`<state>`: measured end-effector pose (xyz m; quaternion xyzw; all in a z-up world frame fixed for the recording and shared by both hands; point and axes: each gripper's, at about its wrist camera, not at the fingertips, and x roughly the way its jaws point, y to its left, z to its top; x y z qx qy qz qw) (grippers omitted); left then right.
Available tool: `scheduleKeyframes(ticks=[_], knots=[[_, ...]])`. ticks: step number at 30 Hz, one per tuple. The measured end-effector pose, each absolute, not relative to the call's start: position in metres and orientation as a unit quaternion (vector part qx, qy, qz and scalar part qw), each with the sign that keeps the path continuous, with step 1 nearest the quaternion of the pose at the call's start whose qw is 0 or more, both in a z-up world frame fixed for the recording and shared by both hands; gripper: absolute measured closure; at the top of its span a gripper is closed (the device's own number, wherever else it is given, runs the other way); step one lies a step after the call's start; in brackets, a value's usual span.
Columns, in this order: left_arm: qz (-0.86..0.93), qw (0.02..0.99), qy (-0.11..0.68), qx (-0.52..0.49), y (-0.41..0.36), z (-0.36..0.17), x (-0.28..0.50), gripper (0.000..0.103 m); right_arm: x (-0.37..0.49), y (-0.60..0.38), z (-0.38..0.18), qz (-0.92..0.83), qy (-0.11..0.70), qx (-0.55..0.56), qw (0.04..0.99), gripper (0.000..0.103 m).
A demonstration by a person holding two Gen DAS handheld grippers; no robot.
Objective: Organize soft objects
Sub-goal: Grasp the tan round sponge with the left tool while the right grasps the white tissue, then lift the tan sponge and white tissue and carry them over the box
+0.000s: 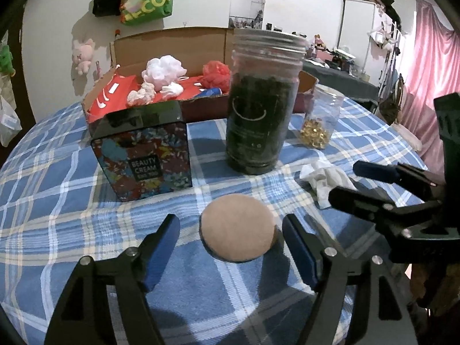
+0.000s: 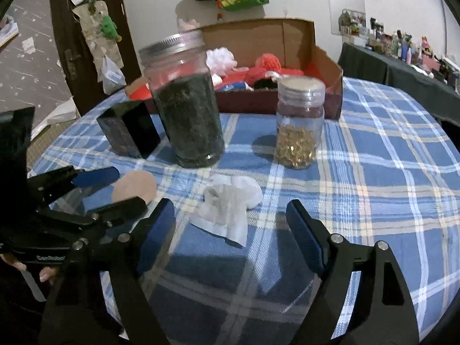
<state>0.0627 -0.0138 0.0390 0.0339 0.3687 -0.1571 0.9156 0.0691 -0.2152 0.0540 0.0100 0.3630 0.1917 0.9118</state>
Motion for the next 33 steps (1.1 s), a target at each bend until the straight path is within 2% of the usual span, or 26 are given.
scheduleKeyframes(ticks=[6,8,12,19,21,22,33], knots=[[-0.155,0.916,0.367,0.049,-0.019,0.036,0.064,0.028,0.072,-0.21,0.055,0.185,0.356,0.003,0.916,0.022],[-0.153,0.917,0.364,0.06,-0.022,0.034,0.063,0.034,0.074,-0.206,0.053,0.182,0.358,-0.004,0.916,0.024],[-0.153,0.918,0.359,0.067,-0.023,0.033,0.062,0.038,0.076,-0.2,0.05,0.182,0.36,-0.015,0.915,0.026],[-0.163,0.919,0.351,0.072,-0.027,0.033,0.061,0.049,0.078,-0.195,0.044,0.184,0.369,-0.03,0.911,0.075],[-0.163,0.919,0.352,0.069,-0.027,0.034,0.062,0.049,0.076,-0.194,0.045,0.184,0.362,-0.035,0.913,0.078],[-0.164,0.919,0.352,0.068,-0.027,0.034,0.061,0.05,0.076,-0.194,0.045,0.186,0.363,-0.035,0.912,0.083],[-0.168,0.925,0.336,0.056,-0.023,0.052,0.056,0.05,0.07,-0.204,0.059,0.191,0.345,-0.017,0.919,0.083]])
